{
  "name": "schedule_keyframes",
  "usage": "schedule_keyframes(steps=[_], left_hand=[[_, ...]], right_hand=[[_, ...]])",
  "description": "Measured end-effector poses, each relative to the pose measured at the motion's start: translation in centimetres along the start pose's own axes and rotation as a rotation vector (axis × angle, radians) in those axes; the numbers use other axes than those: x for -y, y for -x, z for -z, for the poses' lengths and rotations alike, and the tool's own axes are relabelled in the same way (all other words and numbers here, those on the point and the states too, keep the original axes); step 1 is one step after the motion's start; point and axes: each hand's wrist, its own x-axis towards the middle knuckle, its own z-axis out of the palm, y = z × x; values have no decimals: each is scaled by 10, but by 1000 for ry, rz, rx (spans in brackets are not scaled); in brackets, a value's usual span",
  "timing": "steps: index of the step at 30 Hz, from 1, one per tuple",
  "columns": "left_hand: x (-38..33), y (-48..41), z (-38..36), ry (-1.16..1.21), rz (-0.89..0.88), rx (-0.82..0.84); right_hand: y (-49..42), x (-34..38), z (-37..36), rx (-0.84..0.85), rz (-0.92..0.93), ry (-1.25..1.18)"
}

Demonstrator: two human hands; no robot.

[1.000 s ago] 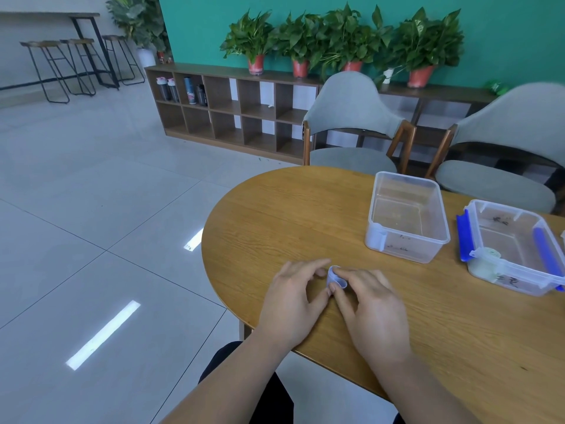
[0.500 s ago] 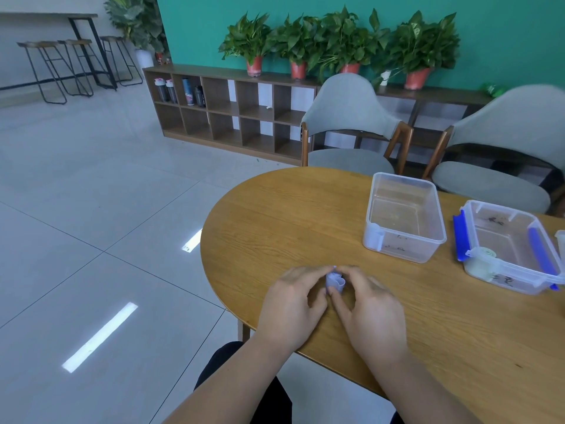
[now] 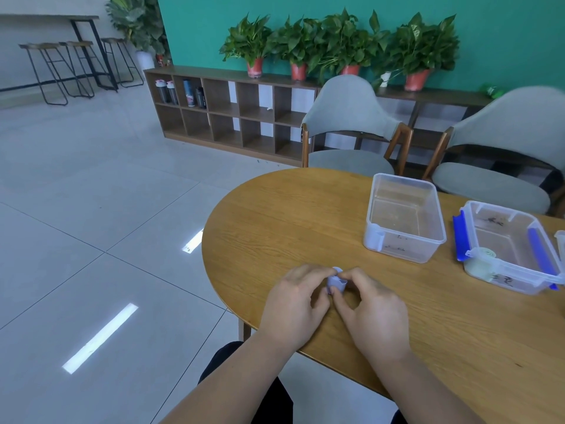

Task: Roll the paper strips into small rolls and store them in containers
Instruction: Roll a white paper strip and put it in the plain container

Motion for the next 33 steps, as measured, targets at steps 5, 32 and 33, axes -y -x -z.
schedule_keyframes(steps=[5, 32, 33], left_hand=[[-1, -1, -4, -77, -5, 22], [4, -12, 8, 277, 152, 248], [4, -12, 8, 277, 148, 254]], right_hand=[[0, 1, 1, 1, -1, 23], [-13, -7, 14, 233, -302, -637], [-13, -6, 15, 239, -301, -645]])
